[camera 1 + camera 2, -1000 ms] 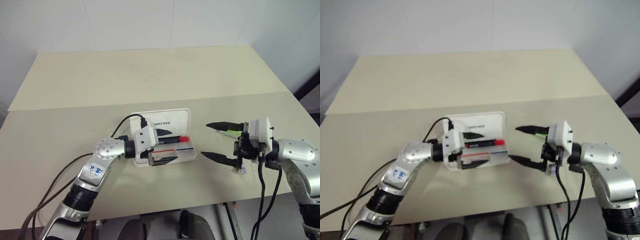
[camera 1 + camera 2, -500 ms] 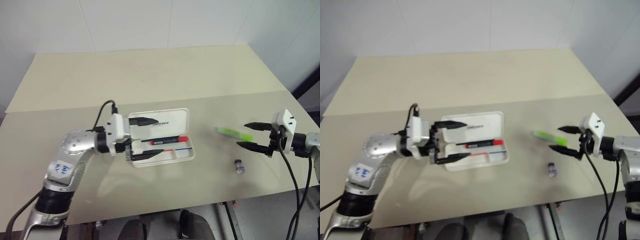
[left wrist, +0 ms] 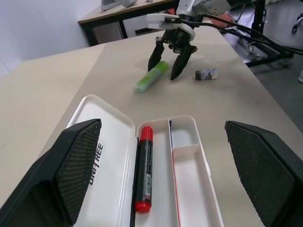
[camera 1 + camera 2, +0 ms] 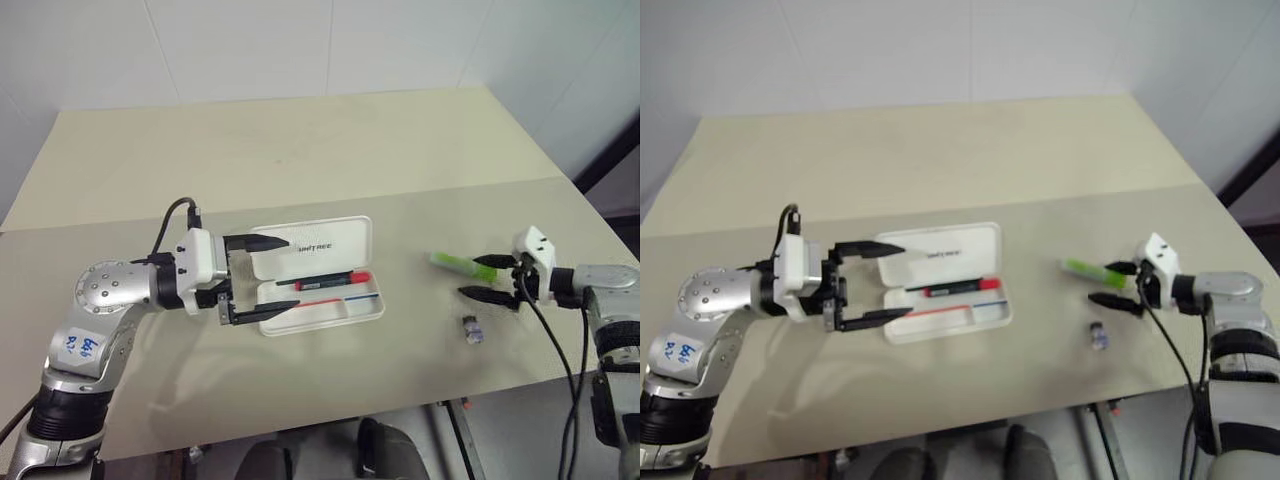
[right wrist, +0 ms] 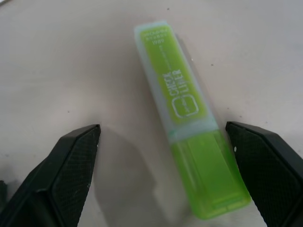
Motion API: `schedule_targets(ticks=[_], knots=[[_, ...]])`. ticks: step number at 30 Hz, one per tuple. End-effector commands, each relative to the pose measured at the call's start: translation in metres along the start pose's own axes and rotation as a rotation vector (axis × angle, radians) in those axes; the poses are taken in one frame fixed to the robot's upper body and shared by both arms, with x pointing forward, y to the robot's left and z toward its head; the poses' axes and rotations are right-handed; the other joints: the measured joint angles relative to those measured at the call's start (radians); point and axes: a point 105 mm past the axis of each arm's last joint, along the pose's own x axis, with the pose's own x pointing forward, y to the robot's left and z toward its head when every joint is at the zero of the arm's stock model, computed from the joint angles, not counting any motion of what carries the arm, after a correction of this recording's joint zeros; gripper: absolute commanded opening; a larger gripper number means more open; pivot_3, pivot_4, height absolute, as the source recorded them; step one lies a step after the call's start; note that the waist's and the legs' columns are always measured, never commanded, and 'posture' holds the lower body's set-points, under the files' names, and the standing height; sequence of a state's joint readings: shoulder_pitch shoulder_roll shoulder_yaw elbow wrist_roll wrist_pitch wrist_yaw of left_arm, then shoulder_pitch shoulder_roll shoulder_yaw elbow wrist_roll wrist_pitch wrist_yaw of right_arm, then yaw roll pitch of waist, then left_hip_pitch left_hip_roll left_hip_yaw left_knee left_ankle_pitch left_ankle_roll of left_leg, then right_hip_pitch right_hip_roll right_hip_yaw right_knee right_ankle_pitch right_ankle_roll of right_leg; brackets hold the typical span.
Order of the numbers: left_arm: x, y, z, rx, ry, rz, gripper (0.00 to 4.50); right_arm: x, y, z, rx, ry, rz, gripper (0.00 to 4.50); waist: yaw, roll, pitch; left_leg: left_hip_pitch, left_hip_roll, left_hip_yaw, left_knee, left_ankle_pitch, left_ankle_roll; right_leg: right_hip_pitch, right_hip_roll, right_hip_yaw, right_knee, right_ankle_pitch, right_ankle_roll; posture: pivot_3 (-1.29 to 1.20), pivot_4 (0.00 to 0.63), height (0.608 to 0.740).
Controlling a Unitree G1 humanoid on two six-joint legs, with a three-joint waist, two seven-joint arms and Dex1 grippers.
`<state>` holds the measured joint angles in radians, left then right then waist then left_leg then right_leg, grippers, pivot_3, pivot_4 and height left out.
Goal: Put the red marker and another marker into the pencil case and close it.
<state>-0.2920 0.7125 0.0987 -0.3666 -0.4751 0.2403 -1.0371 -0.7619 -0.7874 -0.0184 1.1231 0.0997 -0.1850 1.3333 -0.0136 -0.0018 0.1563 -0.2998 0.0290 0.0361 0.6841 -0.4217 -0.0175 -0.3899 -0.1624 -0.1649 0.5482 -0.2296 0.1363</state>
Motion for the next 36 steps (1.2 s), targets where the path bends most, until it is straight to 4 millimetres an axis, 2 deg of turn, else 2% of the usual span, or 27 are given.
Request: schedule_targets(ticks=[1,8,12,15,20,24,29,36], knots=[[-0.003,-0.004,0.013,0.046,-0.016,-0.009,4.5,0.001,0.003,-0.018,0.055,0.066,0.005,3.85,-0.002,-0.001,-0.001,0.0,0.0,0.0,0.0,0.0,0.0,0.001,0.0,0.0,0.0,0.0,0.0,0.0,0.15,0.74],[-0.007,-0.008,0.013,0.044,0.004,0.004,4.5,0.013,0.008,-0.012,-0.003,0.053,0.04,1.41,-0.011,-0.002,-0.001,0.0,0.001,0.0,0.0,0.0,0.0,0.002,0.001,0.0,0.0,0.0,0.0,0.0,0.15,0.74],[-0.005,-0.013,0.01,0.033,0.007,0.008,4.5,0.024,0.014,-0.009,-0.09,0.048,0.06,1.41,-0.016,-0.002,-0.001,0.001,0.001,0.0,0.0,0.0,0.0,0.002,0.001,0.001,0.0,0.0,0.0,0.0,0.15,0.74],[-0.005,-0.014,0.007,0.026,0.007,0.014,4.5,0.03,0.015,0.004,-0.156,-0.007,0.059,1.41,-0.021,-0.002,-0.001,0.001,0.002,0.0,0.0,0.0,0.0,0.002,0.002,0.002,0.0,0.0,0.0,0.0,0.15,0.74],[-0.012,-0.014,-0.002,0.009,0.02,0.05,4.5,0.028,0.018,0.043,-0.228,-0.149,0.116,1.41,-0.032,-0.001,0.0,0.002,0.002,0.001,0.0,0.0,-0.001,0.002,0.002,0.003,0.001,0.0,0.0,0.0,0.15,0.74],[-0.022,-0.013,-0.011,0.0,0.045,0.089,4.5,0.021,0.028,0.07,-0.299,-0.203,0.198,1.41,-0.023,0.005,0.002,0.002,0.002,0.001,0.0,0.0,-0.001,-0.002,0.002,0.003,0.001,0.0,0.0,0.0,0.15,0.74],[-0.034,-0.012,-0.022,-0.011,0.08,0.136,4.5,0.016,0.054,0.092,-0.341,-0.215,0.318,1.41,0.003,0.005,0.003,0.0,0.002,0.0,0.0,0.0,-0.001,-0.003,0.002,0.002,0.001,0.0,0.0,0.0,0.15,0.74],[-0.052,-0.017,-0.032,-0.03,0.131,0.187,4.5,0.018,0.112,0.124,-0.304,-0.239,0.472,1.41,0.013,0.006,0.003,0.0,0.002,0.0,-0.001,-0.001,-0.002,-0.004,0.002,0.001,0.0,0.0,0.0,0.0,0.15,0.74]])
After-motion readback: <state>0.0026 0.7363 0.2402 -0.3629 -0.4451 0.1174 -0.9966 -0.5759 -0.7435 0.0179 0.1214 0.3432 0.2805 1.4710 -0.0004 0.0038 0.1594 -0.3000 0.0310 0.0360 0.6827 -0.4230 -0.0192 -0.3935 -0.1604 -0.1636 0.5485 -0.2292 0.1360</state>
